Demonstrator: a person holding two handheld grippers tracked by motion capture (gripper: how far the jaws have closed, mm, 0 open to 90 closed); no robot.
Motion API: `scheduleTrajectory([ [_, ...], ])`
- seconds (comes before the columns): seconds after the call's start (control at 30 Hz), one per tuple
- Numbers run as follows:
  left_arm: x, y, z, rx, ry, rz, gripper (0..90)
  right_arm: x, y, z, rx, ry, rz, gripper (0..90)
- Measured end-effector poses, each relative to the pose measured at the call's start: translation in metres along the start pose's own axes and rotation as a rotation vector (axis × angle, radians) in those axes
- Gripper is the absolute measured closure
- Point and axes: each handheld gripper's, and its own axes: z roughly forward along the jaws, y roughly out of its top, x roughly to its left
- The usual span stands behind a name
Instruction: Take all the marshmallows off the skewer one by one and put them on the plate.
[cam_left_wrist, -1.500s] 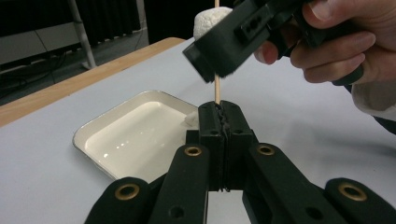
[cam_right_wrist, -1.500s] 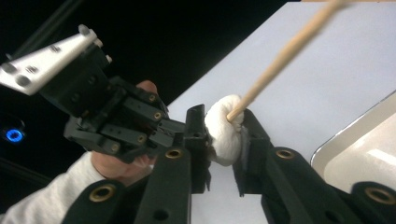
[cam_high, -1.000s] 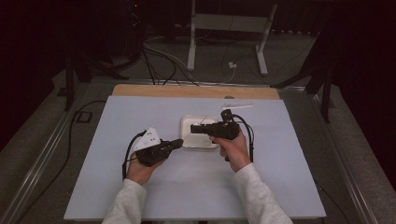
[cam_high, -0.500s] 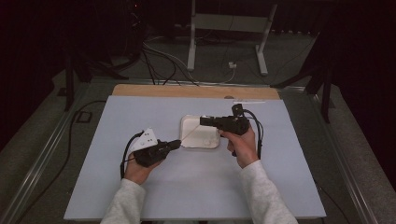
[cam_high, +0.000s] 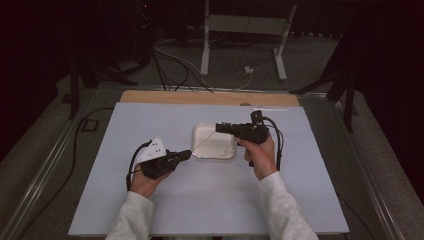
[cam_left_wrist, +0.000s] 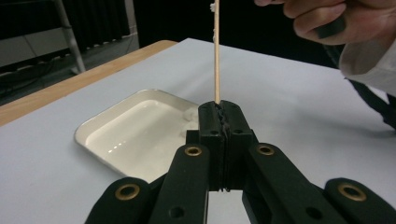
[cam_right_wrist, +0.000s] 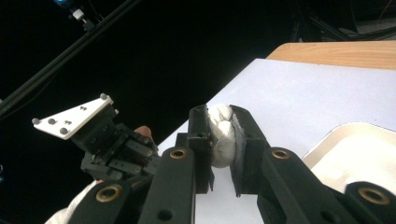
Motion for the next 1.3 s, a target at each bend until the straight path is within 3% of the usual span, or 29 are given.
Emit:
scheduleTrajectory([
  [0.1, 0.0, -0.001, -0.001, 0.024, 0.02, 0.013, 90.0, 0.0, 0.001, -0.003, -0.018, -0.002, 0.002, 80.4],
  [0.13, 0.001, -0.003, -0.002, 0.052, 0.043, 0.017, 90.0, -0.001, 0.003, -0.008, -0.049, -0.017, 0.005, 80.6],
  [0.2, 0.007, -0.008, -0.009, 0.036, 0.064, -0.014, 90.0, -0.006, 0.009, -0.025, -0.119, -0.013, 0.024, 80.7],
  [0.27, 0.011, -0.006, -0.013, 0.025, 0.092, -0.027, 90.0, -0.003, 0.014, -0.036, -0.068, -0.061, -0.038, 80.3],
  [0.4, 0.009, -0.001, -0.011, 0.034, 0.145, -0.033, 90.0, 0.001, 0.011, -0.032, 0.033, -0.161, -0.118, 79.3],
  [0.47, 0.008, 0.0, -0.009, 0.039, 0.16, -0.047, 90.0, -0.006, 0.006, -0.026, 0.041, -0.163, -0.098, 78.8],
  [0.73, 0.002, 0.005, 0.001, 0.045, 0.189, -0.062, 90.0, -0.031, -0.017, -0.002, 0.154, -0.29, -0.099, 77.9],
  [1.13, -0.002, 0.006, 0.013, 0.068, 0.196, -0.08, 90.0, -0.049, -0.029, 0.021, 0.235, -0.36, -0.097, 73.8],
  [1.23, -0.002, 0.005, 0.016, 0.074, 0.203, -0.086, 90.0, -0.054, -0.031, 0.027, 0.258, -0.376, -0.089, 70.0],
  [1.3, -0.002, 0.005, 0.017, 0.079, 0.202, -0.088, 90.0, -0.058, -0.033, 0.03, 0.263, -0.389, -0.081, 62.6],
])
